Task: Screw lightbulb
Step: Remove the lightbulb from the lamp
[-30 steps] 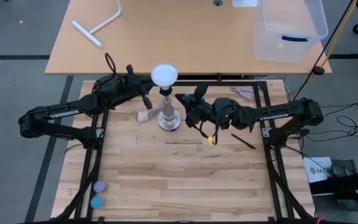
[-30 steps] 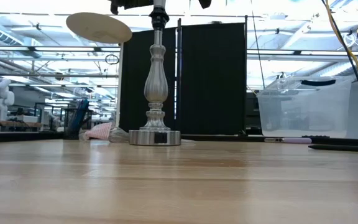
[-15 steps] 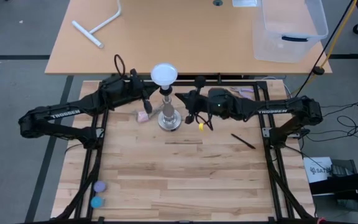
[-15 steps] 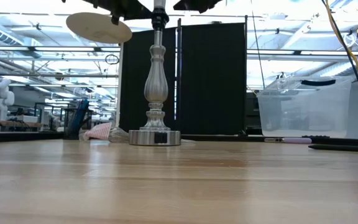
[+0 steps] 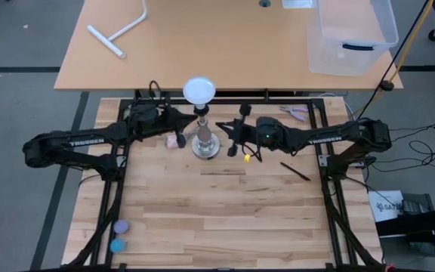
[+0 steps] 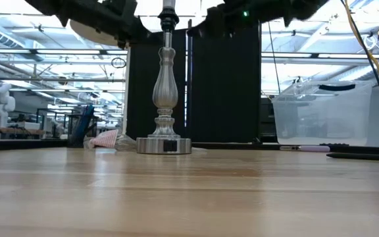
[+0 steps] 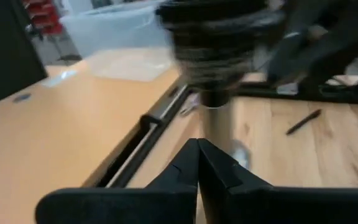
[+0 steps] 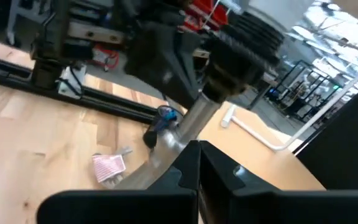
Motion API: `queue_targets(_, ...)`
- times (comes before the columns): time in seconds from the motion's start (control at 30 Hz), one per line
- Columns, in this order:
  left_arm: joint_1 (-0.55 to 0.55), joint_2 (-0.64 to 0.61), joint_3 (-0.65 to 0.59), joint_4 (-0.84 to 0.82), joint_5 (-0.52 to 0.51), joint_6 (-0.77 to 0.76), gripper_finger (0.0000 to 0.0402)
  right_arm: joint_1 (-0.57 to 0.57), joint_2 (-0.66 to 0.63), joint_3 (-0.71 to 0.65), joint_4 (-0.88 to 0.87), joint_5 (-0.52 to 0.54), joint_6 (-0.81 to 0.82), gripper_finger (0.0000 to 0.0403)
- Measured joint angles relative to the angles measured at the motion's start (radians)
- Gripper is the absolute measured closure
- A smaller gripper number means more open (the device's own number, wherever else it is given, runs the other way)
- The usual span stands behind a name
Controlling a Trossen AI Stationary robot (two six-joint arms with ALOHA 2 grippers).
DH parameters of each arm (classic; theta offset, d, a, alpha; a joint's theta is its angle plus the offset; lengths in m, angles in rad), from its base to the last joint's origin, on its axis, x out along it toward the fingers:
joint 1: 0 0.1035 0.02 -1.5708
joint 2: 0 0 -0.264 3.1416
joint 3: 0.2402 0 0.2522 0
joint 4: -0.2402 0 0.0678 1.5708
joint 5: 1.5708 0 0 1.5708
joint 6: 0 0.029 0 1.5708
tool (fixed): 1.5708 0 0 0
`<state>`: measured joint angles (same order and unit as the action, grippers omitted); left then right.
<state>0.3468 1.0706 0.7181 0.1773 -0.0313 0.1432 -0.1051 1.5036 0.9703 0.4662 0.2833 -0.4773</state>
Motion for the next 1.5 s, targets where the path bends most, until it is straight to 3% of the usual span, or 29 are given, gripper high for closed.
queue_targets(0.23, -0.001, -0.001, -0.097, 0.115, 0.002, -0.008, 0.0345, 0.001, 0.000, -0.132, 0.085, 0.002, 0.071, 0.0403)
queue_targets(0.4, 0.000, 0.003, -0.177, 0.302, 0.016, -0.035, 0.0306, 0.001, 0.000, -0.219, 0.160, 0.004, 0.114, 0.0403)
queue_targets(0.67, -0.009, 0.082, -0.185, 0.492, 0.092, -0.081, 0.0273, 0.000, 0.000, -0.267, 0.272, 0.003, 0.117, 0.0403)
queue_targets(1.03, 0.008, 0.280, -0.184, 0.777, 0.022, -0.189, 0.0268, 0.002, 0.000, -0.267, 0.272, 0.003, 0.118, 0.0403)
queue_targets(1.27, 0.008, 0.287, -0.184, 0.786, 0.022, -0.170, 0.0273, 0.002, 0.000, -0.267, 0.323, 0.002, 0.095, 0.0403)
queue_targets(1.5, 0.004, 0.286, -0.183, 0.782, 0.045, -0.168, 0.0322, 0.002, 0.000, -0.266, 0.461, 0.001, 0.077, 0.0403)
